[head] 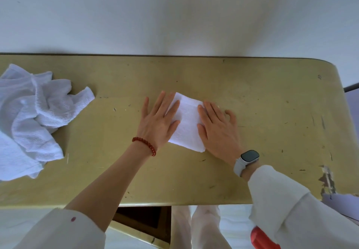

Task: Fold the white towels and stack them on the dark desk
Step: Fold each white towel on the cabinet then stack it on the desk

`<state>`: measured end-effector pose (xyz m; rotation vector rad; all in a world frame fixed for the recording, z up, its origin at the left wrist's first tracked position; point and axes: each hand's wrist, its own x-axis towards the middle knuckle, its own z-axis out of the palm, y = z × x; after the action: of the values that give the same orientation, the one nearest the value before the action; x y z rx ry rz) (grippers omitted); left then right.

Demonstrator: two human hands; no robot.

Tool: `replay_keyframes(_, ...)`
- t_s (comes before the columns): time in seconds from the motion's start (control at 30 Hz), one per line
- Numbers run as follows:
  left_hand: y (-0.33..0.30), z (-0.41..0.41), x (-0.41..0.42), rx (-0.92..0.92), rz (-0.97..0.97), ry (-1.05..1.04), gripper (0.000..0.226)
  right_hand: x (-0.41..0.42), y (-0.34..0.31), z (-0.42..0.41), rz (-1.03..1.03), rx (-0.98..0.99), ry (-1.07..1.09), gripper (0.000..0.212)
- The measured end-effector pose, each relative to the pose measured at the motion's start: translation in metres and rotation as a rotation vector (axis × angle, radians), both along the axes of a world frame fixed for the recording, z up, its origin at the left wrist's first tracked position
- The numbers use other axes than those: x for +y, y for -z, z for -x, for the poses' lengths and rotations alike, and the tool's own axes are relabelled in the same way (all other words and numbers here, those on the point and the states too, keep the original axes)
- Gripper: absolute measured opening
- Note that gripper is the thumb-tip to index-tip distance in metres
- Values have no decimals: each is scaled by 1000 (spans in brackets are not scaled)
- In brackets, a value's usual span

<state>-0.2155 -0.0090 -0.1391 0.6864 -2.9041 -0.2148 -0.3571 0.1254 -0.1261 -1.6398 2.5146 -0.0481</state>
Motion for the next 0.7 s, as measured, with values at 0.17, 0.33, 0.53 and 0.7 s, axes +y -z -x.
replay_keyframes(0.17,-12,-17,17,196,-26,-151,27,21,-12,-4,31,26,104,46)
replay_keyframes(0.33,-20,-22,44,139,-302,-523,36,48,-30,-36,4,-57,65,39)
replay_keyframes(0.53,-13,-24,55,-18,-288,-417,46,13,-39,-21,127,-89,106,30)
replay_keyframes(0.7,1,-32,56,-54,-171,-360,47,-31,-32,-4,-267,-245,285,37)
